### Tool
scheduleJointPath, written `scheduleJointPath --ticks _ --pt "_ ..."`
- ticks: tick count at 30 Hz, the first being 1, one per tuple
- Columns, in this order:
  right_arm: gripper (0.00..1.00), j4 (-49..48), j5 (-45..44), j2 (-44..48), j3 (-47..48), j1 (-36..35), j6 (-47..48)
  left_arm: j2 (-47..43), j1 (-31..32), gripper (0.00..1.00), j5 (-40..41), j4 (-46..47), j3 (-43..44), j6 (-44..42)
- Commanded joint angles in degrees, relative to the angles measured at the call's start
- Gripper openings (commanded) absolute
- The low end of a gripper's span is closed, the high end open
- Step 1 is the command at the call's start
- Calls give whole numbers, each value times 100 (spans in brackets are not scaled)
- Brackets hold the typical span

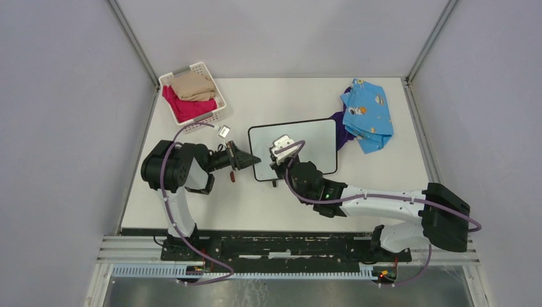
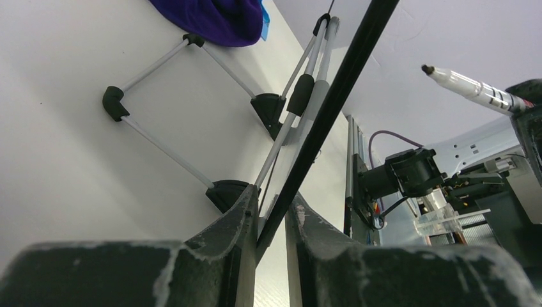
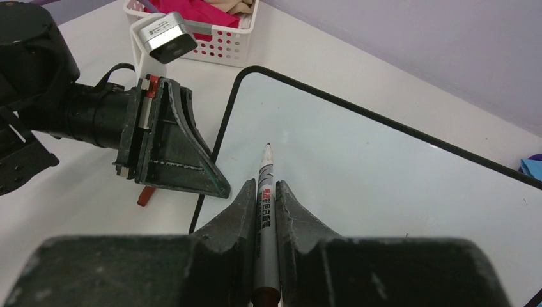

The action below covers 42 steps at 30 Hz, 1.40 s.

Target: Write a sentence on the whiteboard

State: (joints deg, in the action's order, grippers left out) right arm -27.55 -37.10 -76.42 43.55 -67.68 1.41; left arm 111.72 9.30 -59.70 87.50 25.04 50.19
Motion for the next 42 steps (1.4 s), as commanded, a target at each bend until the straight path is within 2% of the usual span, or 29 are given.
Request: scheduleJointPath --ticks 1,28,42 --pt "0 -200 24 -214 395 135 2 43 37 24 -107 1202 28 -94" --pt "0 -385 374 -755 615 529 -337 51 43 23 -127 1203 50 -89" --pt "0 -347 310 -526 25 599 -464 86 44 22 -137 1207 62 -71"
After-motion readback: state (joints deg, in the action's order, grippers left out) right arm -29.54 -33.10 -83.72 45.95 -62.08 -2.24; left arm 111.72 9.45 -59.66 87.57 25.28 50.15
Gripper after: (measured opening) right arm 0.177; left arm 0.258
